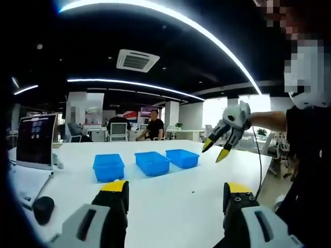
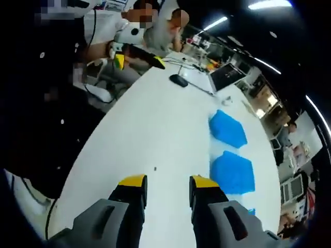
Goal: Pick up the resistors one by one and place each resistor into its matching bin, sorting the parts by color and model until every resistor is separated into the correct bin for its type
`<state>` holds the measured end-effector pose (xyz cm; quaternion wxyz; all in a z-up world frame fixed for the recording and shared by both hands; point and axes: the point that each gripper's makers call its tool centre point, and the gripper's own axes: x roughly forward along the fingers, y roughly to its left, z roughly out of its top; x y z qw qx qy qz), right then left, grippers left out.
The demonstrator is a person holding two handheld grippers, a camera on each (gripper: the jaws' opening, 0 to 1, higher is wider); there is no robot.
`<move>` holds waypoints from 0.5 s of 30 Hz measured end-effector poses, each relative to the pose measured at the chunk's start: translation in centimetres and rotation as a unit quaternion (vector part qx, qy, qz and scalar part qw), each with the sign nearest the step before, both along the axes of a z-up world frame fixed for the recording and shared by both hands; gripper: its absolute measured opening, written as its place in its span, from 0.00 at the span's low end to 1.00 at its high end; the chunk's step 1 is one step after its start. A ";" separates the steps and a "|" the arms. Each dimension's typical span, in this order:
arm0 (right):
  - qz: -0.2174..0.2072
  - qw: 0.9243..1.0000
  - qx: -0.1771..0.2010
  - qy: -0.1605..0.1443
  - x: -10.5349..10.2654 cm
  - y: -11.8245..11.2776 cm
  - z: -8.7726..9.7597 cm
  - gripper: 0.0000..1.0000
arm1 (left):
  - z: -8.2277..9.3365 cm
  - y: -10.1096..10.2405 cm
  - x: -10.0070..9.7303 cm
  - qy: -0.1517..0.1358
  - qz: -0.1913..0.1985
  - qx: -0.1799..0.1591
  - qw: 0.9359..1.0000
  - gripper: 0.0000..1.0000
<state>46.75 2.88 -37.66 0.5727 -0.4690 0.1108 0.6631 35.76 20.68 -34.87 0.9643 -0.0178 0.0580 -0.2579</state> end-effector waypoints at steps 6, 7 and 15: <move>0.080 0.995 -0.065 -0.009 -0.5 2.1 -2.4 0.35 | 0.0 0.2 -0.5 0.002 0.005 -0.002 1.000 0.75; 0.097 0.992 -0.079 -0.012 -0.7 2.5 -3.0 0.35 | -0.1 0.3 -0.6 0.003 0.006 -0.002 1.000 0.75; 0.171 0.974 -0.147 -0.023 -0.5 4.1 -6.0 0.35 | -0.1 0.8 -1.1 0.004 0.016 -0.002 1.000 0.75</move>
